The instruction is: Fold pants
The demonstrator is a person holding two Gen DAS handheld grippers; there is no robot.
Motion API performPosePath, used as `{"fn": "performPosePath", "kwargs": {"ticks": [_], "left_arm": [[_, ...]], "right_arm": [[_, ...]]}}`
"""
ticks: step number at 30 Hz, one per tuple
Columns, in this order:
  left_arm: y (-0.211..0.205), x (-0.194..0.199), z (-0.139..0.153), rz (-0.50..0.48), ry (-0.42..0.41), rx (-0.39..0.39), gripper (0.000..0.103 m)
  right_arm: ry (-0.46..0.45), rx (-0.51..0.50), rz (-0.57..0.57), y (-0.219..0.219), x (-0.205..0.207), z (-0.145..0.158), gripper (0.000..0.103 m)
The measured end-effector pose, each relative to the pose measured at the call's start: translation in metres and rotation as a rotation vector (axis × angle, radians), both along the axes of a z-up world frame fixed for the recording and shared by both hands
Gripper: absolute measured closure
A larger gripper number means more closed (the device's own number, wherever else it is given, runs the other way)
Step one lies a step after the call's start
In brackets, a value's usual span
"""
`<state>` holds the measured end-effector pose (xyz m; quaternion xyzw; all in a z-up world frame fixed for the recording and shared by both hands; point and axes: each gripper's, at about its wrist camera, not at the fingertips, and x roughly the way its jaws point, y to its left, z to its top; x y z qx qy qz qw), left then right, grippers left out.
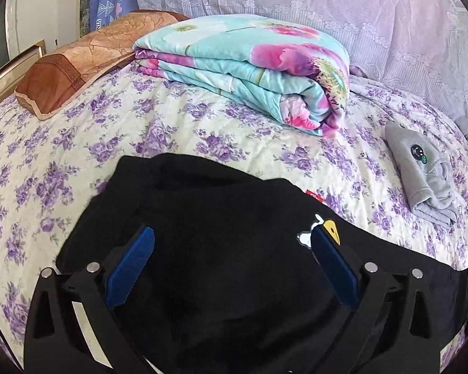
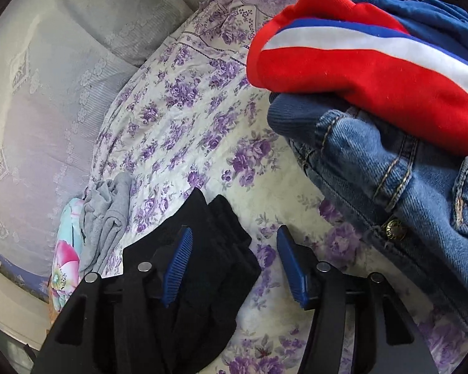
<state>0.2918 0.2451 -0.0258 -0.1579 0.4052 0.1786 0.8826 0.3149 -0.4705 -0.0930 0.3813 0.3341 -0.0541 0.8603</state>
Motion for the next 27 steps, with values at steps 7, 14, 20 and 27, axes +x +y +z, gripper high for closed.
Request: {"fn": "performPosePath", "kwargs": {"ticks": [7,14,20,27], "left_arm": [[-0.028,-0.025,-0.011,-0.042,-0.017,0.044,0.005],[-0.053,-0.045,-0.021,-0.113,-0.029,0.026,0.005],[-0.065,-0.057,-0.032,-0.129,-0.039,-0.013,0.005],[-0.067,-0.071,-0.030,-0.111,-0.057,0.044,0.005]], "right_arm": [[-0.010,0.052,0.003,0.005,-0.010,0.001,0.039],[-0.017,0.105,0.047,0.016,-0.022,0.001,0.039],[-0.004,0.059,0.068,0.020,-0.002,-0.006,0.060],[-0.167,-0.197,0.140,0.071,-0.016,0.045,0.089]]}}
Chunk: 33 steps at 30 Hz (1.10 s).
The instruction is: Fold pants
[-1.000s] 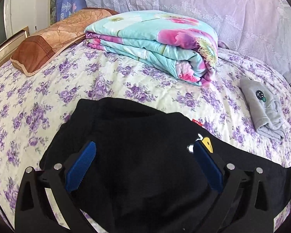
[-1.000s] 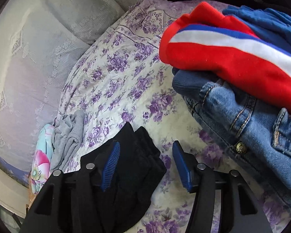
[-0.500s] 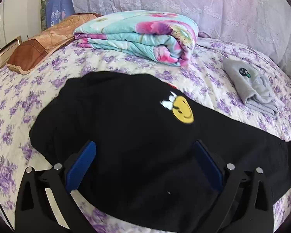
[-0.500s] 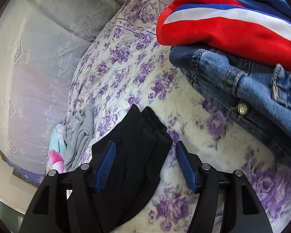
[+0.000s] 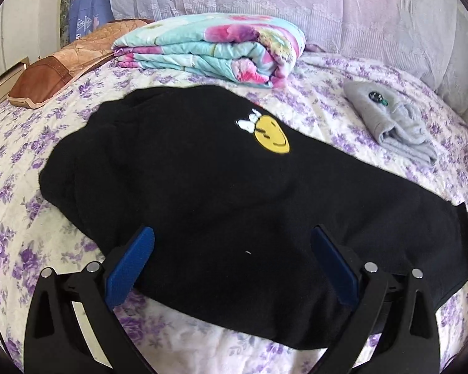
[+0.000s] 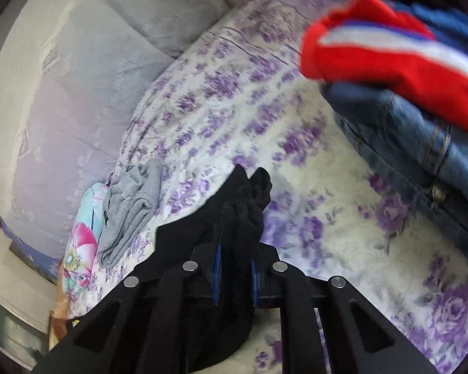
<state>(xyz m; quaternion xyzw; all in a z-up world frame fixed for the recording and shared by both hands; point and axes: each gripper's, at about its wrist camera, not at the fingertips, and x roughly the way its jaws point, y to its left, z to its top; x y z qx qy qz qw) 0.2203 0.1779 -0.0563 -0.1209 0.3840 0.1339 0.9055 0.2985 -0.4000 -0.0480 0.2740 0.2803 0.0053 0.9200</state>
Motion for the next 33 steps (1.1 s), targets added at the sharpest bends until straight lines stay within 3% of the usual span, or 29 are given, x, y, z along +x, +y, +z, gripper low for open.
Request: {"fn": "performPosePath", "kwargs": {"ticks": [4,7,12,14,15,16,18,20,22,23,26,28,29,33], "left_arm": [[0.027,-0.018,0.016,0.074,-0.052,-0.016,0.005],[0.060,-0.039,0.019,0.159,-0.073,-0.058,0.005],[0.106,-0.071,0.007,0.247,-0.049,-0.187,0.005],[0.118,-0.081,0.003,0.273,-0.038,-0.202,0.005],[0.123,-0.085,0.001,0.281,-0.032,-0.206,0.005],[0.126,-0.087,0.000,0.285,-0.024,-0.210,0.005],[0.131,-0.088,-0.004,0.287,-0.016,-0.217,0.005],[0.135,-0.088,-0.010,0.286,-0.010,-0.230,0.005],[0.138,-0.087,-0.013,0.290,-0.010,-0.242,0.005],[0.138,-0.084,-0.013,0.289,-0.009,-0.248,0.005],[0.141,-0.075,-0.014,0.281,0.003,-0.261,0.005],[0.143,-0.068,-0.015,0.281,0.015,-0.273,0.005],[0.144,-0.065,-0.015,0.281,0.019,-0.280,0.005],[0.152,-0.050,-0.018,0.293,0.044,-0.306,0.005]], "right_arm": [[-0.120,-0.253,0.196,0.104,-0.009,0.054,0.089],[-0.154,-0.351,0.381,0.190,-0.010,0.064,0.089],[-0.106,-0.511,0.636,0.317,-0.008,0.031,0.089],[-0.028,-0.594,0.722,0.357,-0.007,0.003,0.088],[0.012,-0.629,0.755,0.373,-0.009,-0.009,0.083],[0.017,-0.654,0.769,0.379,-0.015,-0.017,0.080],[-0.016,-0.645,0.790,0.379,-0.025,-0.010,0.055],[-0.062,-0.531,0.767,0.361,-0.032,0.011,0.043],[-0.097,-0.397,0.726,0.339,-0.032,0.030,0.043],[-0.104,-0.380,0.679,0.329,-0.029,0.033,0.044],[-0.033,-0.480,0.565,0.321,-0.004,0.018,0.044],[0.143,-0.561,0.609,0.331,0.017,-0.021,0.045],[0.175,-0.564,0.629,0.333,0.020,-0.037,0.043],[0.137,-0.414,0.615,0.313,0.020,-0.022,0.043]]}}
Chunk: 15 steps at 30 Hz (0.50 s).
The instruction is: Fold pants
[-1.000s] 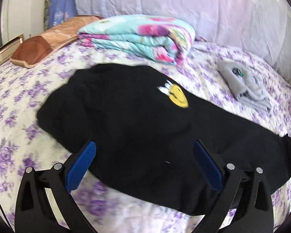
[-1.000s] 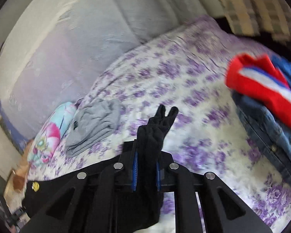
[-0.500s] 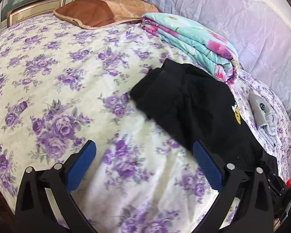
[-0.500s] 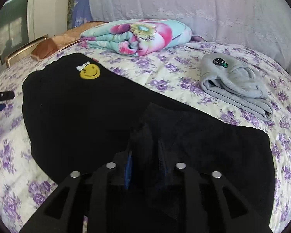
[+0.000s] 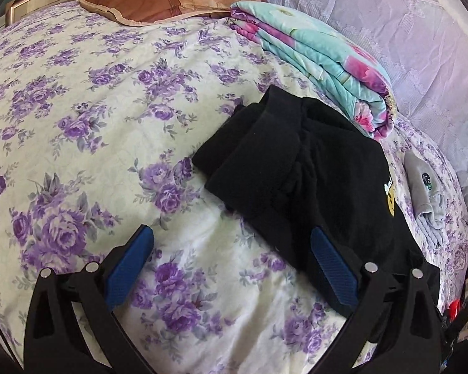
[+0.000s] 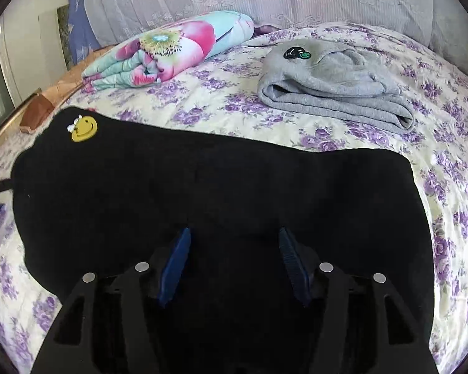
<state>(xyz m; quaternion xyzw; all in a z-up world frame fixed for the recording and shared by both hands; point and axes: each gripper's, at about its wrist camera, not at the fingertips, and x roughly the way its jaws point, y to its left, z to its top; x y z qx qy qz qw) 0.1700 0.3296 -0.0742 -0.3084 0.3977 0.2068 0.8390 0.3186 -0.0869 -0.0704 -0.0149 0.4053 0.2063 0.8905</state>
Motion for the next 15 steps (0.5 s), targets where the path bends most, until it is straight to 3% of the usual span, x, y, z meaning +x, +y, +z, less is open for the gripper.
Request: {"fn": "performPosePath", "kwargs": {"ticks": [3,7,13,15], "left_arm": [[0.005,0.013,-0.001,0.006,0.010,-0.008,0.005],[0.009,0.026,-0.005,0.026,0.022,-0.011,0.005],[0.014,0.030,-0.007,0.060,-0.008,-0.020,0.005],[0.018,0.027,-0.005,0.079,-0.033,-0.026,0.020]], "right_arm": [[0.007,0.104,-0.033,-0.021,-0.004,0.002,0.035],[0.041,0.187,-0.047,-0.037,-0.004,-0.003,0.033],[0.046,0.199,-0.031,-0.035,-0.002,-0.009,0.026],[0.045,0.197,-0.025,-0.033,-0.002,-0.010,0.023]]}}
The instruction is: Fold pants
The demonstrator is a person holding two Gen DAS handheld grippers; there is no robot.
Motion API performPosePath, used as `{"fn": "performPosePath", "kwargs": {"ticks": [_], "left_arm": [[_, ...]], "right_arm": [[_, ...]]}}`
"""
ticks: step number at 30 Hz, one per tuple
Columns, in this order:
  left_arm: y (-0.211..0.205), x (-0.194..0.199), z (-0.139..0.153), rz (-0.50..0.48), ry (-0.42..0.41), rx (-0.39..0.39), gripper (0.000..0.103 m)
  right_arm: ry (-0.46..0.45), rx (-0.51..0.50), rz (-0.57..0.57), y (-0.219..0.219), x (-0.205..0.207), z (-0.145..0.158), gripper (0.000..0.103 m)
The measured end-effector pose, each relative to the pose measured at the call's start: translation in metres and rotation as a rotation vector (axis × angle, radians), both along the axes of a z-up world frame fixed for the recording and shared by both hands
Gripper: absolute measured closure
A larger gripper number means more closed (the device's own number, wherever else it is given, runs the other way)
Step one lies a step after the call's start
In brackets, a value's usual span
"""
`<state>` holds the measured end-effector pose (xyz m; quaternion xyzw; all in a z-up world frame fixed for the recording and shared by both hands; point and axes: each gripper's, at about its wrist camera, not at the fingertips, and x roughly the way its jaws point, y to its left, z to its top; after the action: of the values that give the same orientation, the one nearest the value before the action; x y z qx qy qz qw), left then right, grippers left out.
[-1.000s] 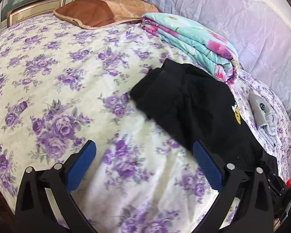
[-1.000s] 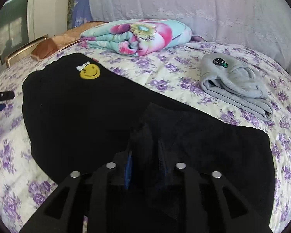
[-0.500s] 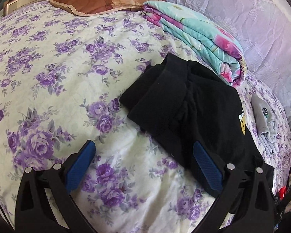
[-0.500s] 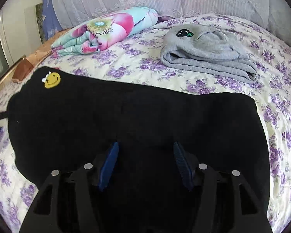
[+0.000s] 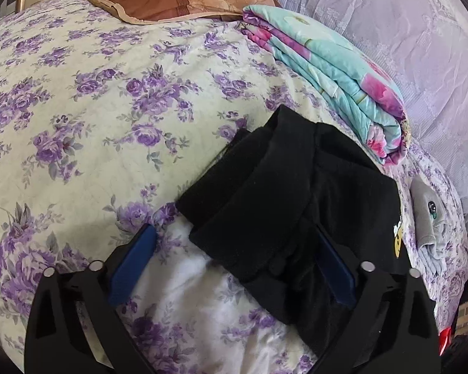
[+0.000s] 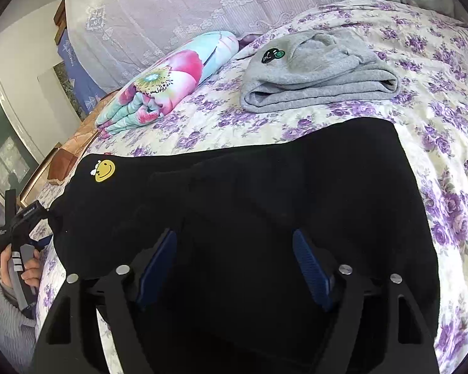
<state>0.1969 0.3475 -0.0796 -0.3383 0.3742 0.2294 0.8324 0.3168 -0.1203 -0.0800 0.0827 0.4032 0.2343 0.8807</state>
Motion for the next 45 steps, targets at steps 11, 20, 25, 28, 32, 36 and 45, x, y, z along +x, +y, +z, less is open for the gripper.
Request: {"fn": "performPosePath", "kwargs": {"ticks": [11,20,25,28,32,36,45], "left_arm": [[-0.040,-0.008,0.043,-0.031,-0.022,0.247,0.057],[-0.117,-0.006,0.093,-0.069,-0.049,0.574,0.059],[-0.155,-0.005,0.112,-0.108,-0.078,0.660,0.059],[-0.173,-0.006,0.120,-0.132,-0.094,0.683,0.059],[-0.193,-0.008,0.128,-0.158,-0.112,0.707,0.059],[-0.215,-0.008,0.133,-0.182,-0.125,0.736,0.059],[-0.263,0.004,0.144,-0.243,-0.167,0.776,0.060]], "right_arm": [[-0.028,0.112,-0.047,-0.022,-0.007,0.011,0.023],[0.017,0.099,-0.041,-0.021,-0.001,0.003,0.021],[0.021,0.112,-0.039,-0.023,-0.003,0.004,0.021],[0.026,0.125,-0.039,-0.026,-0.004,0.006,0.021],[0.023,0.168,-0.042,-0.037,-0.009,0.016,0.021],[-0.006,0.196,-0.054,-0.056,-0.015,0.031,0.020],[-0.060,0.057,-0.146,-0.132,-0.017,0.043,0.018]]}}
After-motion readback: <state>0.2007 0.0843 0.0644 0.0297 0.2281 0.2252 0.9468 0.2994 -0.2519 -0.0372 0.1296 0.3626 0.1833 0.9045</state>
